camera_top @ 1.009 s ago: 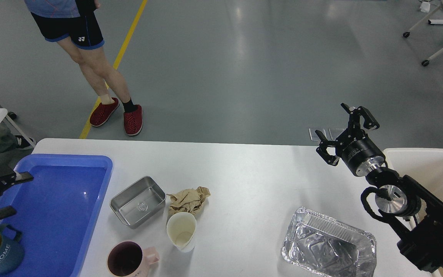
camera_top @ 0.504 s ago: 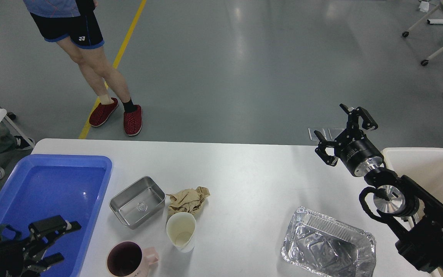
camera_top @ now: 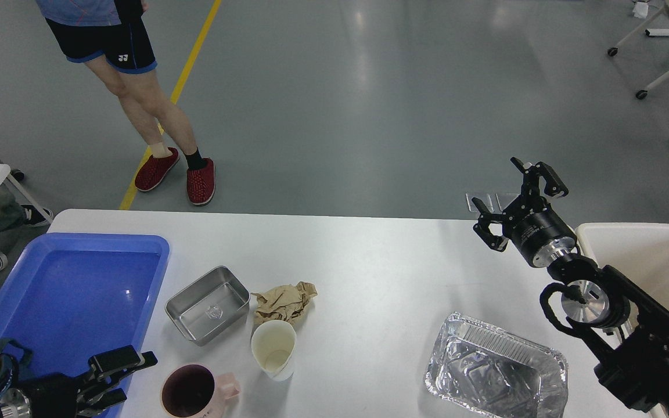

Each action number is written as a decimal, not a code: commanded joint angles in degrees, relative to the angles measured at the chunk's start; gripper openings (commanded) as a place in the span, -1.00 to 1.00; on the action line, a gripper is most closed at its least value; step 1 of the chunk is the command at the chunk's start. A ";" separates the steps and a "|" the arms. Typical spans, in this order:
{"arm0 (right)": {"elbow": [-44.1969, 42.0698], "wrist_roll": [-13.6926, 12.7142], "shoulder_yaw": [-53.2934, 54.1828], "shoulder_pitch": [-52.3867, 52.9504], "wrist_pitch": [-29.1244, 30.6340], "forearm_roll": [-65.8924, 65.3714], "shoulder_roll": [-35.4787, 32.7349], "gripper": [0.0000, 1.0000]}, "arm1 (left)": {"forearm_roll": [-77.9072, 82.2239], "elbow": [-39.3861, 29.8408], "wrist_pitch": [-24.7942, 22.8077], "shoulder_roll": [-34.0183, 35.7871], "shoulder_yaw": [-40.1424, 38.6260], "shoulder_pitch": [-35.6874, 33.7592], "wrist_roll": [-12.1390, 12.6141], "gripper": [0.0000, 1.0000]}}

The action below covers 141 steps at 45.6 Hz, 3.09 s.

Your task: Tidy desktop

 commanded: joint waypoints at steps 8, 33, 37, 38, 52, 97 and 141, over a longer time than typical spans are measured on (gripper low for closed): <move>0.00 0.00 0.00 0.00 0.01 -0.07 0.46 1.00 | 0.40 1.19 0.40 -2.49 8.61 -5.94 -0.26 0.92; 0.00 0.00 0.00 0.00 0.01 -0.07 0.46 1.00 | 1.19 2.42 0.40 -5.12 11.06 -7.00 0.89 0.60; 0.00 0.00 0.00 -0.09 0.01 -0.07 0.46 1.00 | 1.10 3.39 0.49 -5.47 12.21 -7.26 1.24 0.60; -0.09 0.00 0.00 0.00 0.01 -0.07 0.46 1.00 | 1.10 3.83 0.49 -5.91 12.30 -7.26 1.24 0.60; -0.09 0.00 0.00 -0.35 0.01 -0.07 0.46 1.00 | 1.01 5.41 0.66 -7.76 12.39 -7.35 6.51 -0.09; -0.35 0.00 0.00 -0.88 0.01 -0.95 0.64 1.00 | 2.77 -5.48 -3.29 6.81 11.42 -12.53 6.07 -0.95; -0.35 0.00 0.00 -1.06 -0.17 -1.04 1.43 1.00 | -10.85 -5.84 -27.55 41.55 -2.12 -20.71 0.27 -0.90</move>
